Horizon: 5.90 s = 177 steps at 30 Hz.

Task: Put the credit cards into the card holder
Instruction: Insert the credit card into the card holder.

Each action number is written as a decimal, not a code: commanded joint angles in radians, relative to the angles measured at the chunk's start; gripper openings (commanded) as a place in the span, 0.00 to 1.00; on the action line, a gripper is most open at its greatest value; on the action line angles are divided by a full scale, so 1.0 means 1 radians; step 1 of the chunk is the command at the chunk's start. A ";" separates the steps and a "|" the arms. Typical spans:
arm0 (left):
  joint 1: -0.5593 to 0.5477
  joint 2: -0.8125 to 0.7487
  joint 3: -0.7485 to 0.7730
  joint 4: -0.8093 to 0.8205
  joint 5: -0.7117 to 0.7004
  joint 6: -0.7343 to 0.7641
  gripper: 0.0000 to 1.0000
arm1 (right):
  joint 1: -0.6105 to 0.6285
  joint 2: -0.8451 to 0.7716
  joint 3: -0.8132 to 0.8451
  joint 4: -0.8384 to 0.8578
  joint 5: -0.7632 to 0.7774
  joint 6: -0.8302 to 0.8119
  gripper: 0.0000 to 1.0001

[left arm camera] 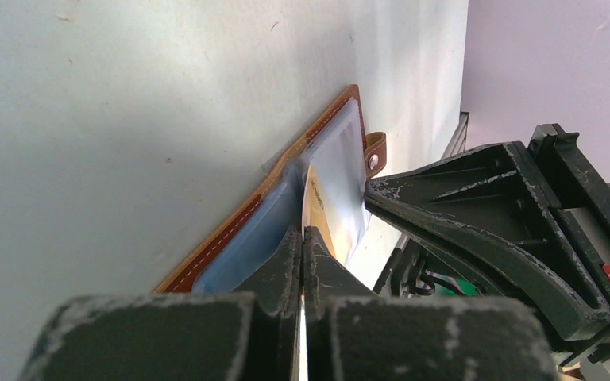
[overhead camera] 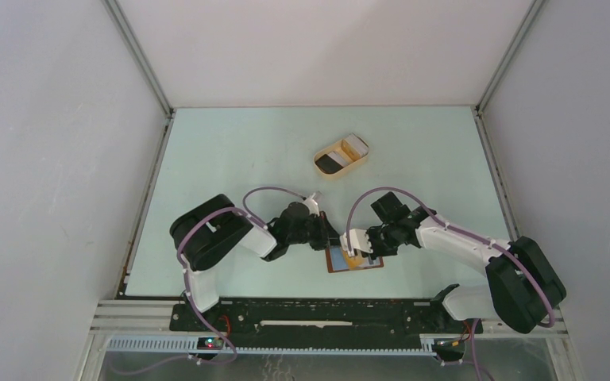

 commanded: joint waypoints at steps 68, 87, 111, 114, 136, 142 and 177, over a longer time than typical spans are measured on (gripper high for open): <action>0.028 0.100 0.254 -0.490 0.194 0.181 0.03 | 0.071 -0.112 0.030 0.087 -0.032 0.056 0.26; 0.028 0.106 0.254 -0.476 0.190 0.188 0.12 | 0.315 0.080 0.121 0.178 0.020 0.054 0.25; 0.028 0.109 0.259 -0.490 0.187 0.203 0.30 | 0.281 0.096 0.079 0.119 0.174 0.046 0.13; 0.028 0.108 0.260 -0.494 0.183 0.203 0.31 | 0.258 0.075 0.068 0.113 0.178 0.047 0.13; 0.029 0.085 0.244 -0.479 0.158 0.196 0.47 | 0.212 -0.024 0.063 0.098 0.005 0.110 0.18; 0.030 0.083 0.238 -0.472 0.159 0.195 0.48 | 0.272 0.094 0.108 0.131 0.076 0.147 0.18; 0.039 0.028 0.177 -0.346 0.170 0.156 0.52 | 0.122 0.008 0.091 0.065 0.049 0.176 0.17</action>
